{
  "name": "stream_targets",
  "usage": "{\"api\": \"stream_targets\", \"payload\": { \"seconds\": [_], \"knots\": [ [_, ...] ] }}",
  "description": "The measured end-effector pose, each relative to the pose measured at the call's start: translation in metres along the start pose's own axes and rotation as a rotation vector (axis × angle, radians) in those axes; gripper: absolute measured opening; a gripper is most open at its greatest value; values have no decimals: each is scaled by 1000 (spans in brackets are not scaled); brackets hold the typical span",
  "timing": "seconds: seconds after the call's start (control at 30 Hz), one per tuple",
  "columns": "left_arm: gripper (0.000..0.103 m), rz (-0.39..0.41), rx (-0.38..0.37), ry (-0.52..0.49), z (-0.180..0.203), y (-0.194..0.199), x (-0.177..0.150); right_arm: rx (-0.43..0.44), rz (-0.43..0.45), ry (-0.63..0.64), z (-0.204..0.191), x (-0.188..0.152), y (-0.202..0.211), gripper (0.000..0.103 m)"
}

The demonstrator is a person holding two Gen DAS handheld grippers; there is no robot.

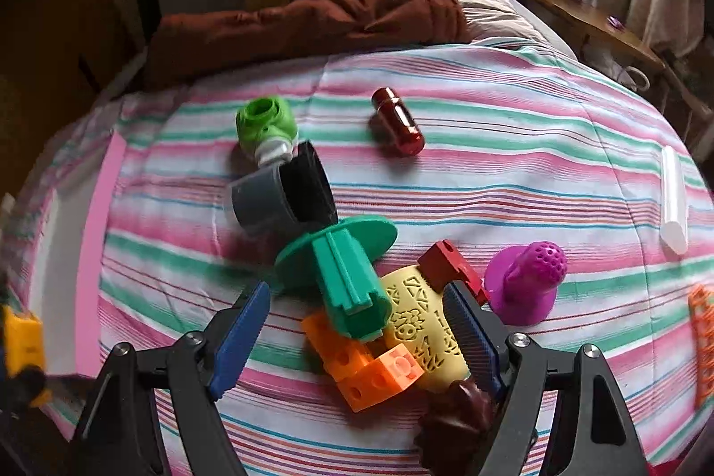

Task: Organize rigid objects
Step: 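Carry the yellow-orange piece into the tray with the left gripper while the right gripper grasps the teal spool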

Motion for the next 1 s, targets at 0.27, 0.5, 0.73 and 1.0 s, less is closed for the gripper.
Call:
{"api": "stream_targets", "payload": {
  "seconds": [0.27,0.5,0.73,1.0],
  "knots": [
    [29,11,6,36,-17,13,-8,-127,-5,199,-27,3,-26,55],
    [29,24,36,124,-48,26,-19,110,-52,119,-22,2,-18,31],
    [29,40,55,172,-67,40,-27,270,-66,82,-21,0,-6,31],
    [29,50,88,251,-93,51,-36,223,-61,256,-56,-18,-9,31]
  ]
}}
Point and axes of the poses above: each gripper's, at about its wrist camera, not at the fingertips, and y roughly against the way its jaws point, z to its right, x to its top, the point moved 4 cm from there along -y, roughly the way its jaws point, and after that the axes turned 12 degrees about -x, right-handed, at the moved point
